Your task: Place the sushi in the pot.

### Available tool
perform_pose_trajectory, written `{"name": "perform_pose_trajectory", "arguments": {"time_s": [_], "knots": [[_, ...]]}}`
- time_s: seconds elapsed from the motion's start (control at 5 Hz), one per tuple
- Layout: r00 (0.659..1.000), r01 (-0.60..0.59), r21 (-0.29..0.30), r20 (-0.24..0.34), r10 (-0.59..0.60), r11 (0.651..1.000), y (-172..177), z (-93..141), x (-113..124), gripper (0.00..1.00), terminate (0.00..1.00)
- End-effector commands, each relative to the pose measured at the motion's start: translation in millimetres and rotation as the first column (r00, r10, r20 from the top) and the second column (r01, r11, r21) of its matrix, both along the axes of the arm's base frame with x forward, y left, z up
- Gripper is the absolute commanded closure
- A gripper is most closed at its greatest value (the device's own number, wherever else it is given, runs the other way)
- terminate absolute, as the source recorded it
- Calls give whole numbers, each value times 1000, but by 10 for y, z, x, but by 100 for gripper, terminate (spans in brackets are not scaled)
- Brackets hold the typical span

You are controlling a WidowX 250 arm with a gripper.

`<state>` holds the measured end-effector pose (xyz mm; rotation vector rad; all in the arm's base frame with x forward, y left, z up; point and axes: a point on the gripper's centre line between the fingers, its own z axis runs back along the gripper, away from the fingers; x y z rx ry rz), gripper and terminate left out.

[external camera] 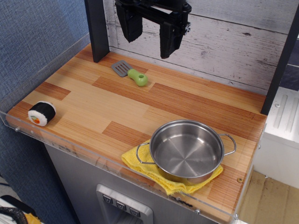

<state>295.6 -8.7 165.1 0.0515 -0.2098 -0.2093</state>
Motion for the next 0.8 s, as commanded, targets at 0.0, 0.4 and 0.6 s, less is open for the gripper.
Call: {"name": "perform_pose_trajectory", "arguments": {"time_s": [0.0, 0.4, 0.6], "knots": [[1000, 0, 0, 0, 0, 1000, 0, 0, 0, 0, 0], [994, 81, 50, 70, -85, 995, 343, 44, 26, 0, 0], [986, 118, 71, 114, -126, 990, 840, 17, 103, 0, 0]]}}
